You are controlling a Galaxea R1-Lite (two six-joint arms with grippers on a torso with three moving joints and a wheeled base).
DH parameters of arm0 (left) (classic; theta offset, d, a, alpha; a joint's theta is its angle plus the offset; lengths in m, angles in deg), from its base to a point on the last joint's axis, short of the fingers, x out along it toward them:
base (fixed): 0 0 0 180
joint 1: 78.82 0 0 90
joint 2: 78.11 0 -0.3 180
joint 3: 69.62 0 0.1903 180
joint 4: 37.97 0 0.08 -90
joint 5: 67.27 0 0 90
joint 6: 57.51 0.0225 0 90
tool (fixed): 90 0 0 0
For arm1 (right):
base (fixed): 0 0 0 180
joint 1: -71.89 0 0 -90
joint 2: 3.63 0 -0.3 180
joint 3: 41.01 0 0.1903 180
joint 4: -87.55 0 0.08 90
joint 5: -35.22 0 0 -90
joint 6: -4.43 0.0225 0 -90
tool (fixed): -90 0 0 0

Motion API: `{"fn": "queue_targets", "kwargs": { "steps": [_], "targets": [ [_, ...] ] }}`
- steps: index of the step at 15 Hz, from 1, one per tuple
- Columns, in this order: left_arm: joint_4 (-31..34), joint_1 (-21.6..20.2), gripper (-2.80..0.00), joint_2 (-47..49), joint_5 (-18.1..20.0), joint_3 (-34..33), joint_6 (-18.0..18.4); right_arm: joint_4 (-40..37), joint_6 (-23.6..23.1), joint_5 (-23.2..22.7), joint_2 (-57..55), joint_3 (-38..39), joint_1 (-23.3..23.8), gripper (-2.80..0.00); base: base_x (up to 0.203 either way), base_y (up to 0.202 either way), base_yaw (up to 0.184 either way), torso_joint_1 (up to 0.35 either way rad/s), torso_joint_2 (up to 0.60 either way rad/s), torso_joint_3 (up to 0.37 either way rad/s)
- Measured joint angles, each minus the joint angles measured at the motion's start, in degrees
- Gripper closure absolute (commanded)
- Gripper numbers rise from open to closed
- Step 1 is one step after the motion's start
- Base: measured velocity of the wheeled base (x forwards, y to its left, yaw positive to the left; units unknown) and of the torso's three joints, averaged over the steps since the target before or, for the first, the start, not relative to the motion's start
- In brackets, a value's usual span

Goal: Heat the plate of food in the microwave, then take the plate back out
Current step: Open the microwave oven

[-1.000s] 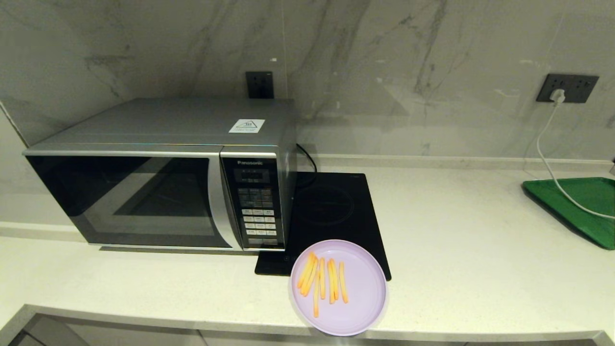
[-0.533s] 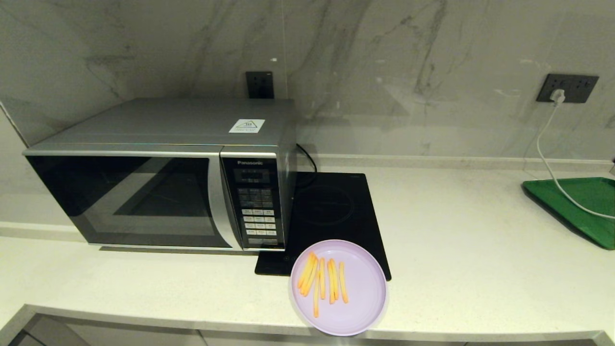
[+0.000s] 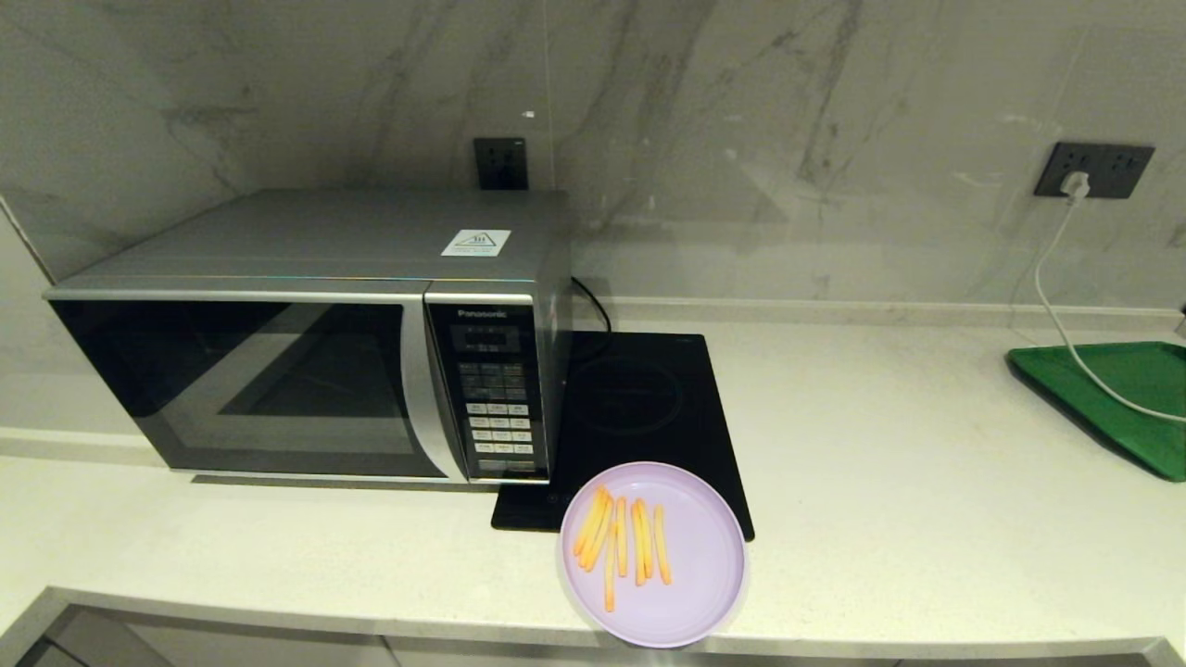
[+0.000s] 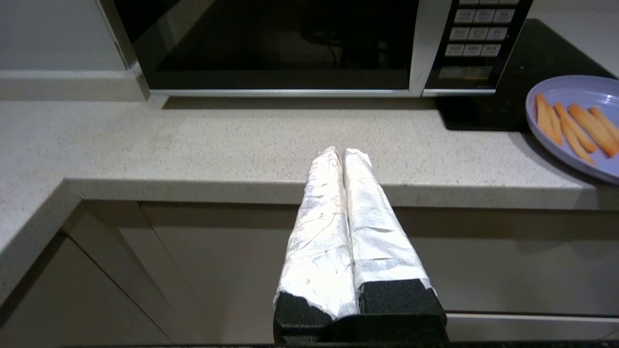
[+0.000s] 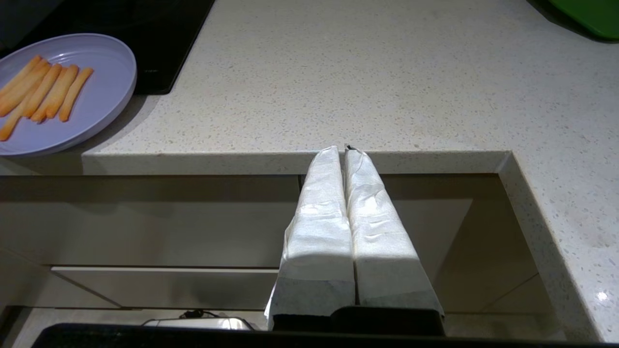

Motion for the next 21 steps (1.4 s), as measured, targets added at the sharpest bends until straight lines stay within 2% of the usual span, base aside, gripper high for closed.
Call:
{"fn": "queue_targets", "kwargs": {
  "steps": [4,6,7,9,10,12,13,15,17,18,21],
  "targets": [
    [4.29,0.22,0.0,4.61,1.84,15.7,0.36,0.0,-0.01,0.0,0.0,0.0,-0.02,0.0,0.0,0.0,0.0,0.0,0.0,0.0],
    [7.16,2.25,0.0,10.63,3.22,23.42,-0.29,0.0,0.0,0.0,0.0,0.0,-0.02,0.0,0.0,0.0,0.0,0.0,0.0,0.0],
    [8.69,4.56,0.0,13.85,3.61,27.04,-0.65,0.01,0.01,0.01,0.0,0.0,-0.02,0.0,0.0,0.0,0.0,0.0,0.0,0.0],
    [13.29,13.58,0.0,20.43,4.0,33.48,-2.47,0.0,0.0,-0.02,0.0,0.0,-0.02,0.0,0.0,0.0,0.0,0.0,0.0,0.0],
    [16.05,18.7,-2.8,23.21,4.22,36.22,-4.04,0.0,-0.01,0.0,0.0,0.0,-0.02,0.0,0.0,0.0,0.0,0.0,0.0,0.0],
    [21.8,27.54,-2.8,29.08,7.14,40.58,-7.94,0.01,0.01,-0.02,0.0,0.0,0.02,0.0,0.0,0.0,0.0,0.0,0.0,0.0],
    [23.61,29.65,-2.8,31.81,11.01,41.82,-9.67,0.0,0.01,-0.02,0.0,0.0,0.0,0.0,0.0,0.0,0.0,0.0,0.0,0.0],
    [23.85,31.31,-2.8,35.9,18.28,43.12,-12.82,0.02,0.0,0.0,0.0,0.0,0.0,0.0,0.0,0.0,0.0,0.0,0.0,0.0],
    [20.5,31.89,-2.8,39.79,24.41,43.06,-13.27,0.01,-0.01,0.01,0.0,0.0,0.0,0.0,0.0,0.0,0.0,0.0,0.0,0.0],
    [17.64,31.93,-2.8,42.08,26.22,41.92,-12.94,0.0,-0.01,0.02,0.0,0.0,0.0,0.0,0.0,0.0,0.0,0.0,0.0,0.0],
    [3.83,30.99,-2.8,50.66,28.44,37.55,-10.12,0.0,0.01,0.0,0.0,0.0,-0.02,0.0,0.0,0.0,0.0,0.0,0.0,0.0]
  ]
}}
